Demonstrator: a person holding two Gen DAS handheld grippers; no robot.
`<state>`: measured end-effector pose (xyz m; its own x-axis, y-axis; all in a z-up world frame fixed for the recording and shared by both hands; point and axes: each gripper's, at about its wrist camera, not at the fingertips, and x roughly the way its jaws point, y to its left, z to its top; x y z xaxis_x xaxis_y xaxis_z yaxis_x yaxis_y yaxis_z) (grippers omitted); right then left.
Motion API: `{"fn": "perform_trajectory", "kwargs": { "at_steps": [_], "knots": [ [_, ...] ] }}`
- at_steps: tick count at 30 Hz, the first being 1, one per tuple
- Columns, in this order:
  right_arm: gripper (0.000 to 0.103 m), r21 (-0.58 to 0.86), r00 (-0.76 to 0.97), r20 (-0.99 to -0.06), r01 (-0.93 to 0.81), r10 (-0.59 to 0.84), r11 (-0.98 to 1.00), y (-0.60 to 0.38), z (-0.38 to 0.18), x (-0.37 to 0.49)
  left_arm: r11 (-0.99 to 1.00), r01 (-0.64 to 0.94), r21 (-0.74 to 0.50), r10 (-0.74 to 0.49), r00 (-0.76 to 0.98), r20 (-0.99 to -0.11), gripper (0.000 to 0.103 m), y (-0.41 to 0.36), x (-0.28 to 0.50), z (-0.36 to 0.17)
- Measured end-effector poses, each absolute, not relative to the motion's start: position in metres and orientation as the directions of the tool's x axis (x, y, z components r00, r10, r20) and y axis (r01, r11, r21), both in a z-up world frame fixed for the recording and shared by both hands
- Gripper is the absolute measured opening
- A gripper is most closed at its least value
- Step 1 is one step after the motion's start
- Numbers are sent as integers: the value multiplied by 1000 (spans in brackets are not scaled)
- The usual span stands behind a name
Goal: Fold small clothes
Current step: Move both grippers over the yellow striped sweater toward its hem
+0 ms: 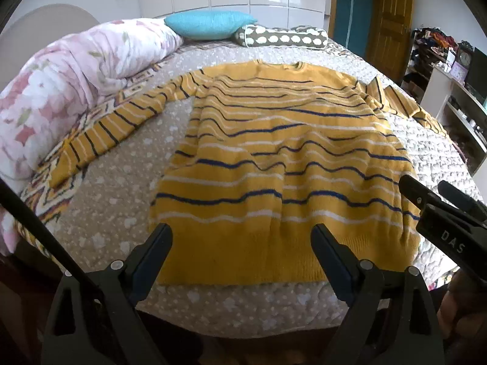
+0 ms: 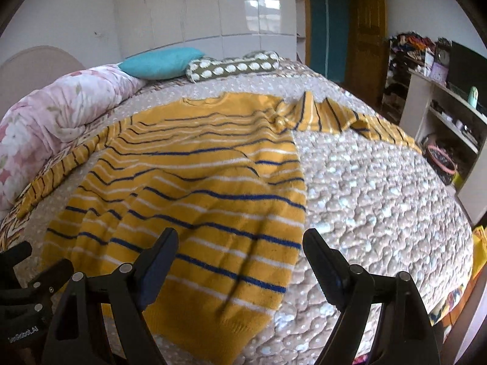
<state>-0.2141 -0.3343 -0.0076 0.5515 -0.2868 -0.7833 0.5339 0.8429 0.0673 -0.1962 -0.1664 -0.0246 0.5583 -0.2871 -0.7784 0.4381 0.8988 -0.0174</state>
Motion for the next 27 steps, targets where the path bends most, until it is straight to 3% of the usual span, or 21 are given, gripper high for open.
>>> {"fn": "perform_trajectory", "kwargs": {
  "at_steps": [27],
  "knots": [
    [88,37,485,-828,549,-282,835,-331,-30,-222,857,499,-130,-361,400,-842,91,-174,-205,-50]
  ]
}}
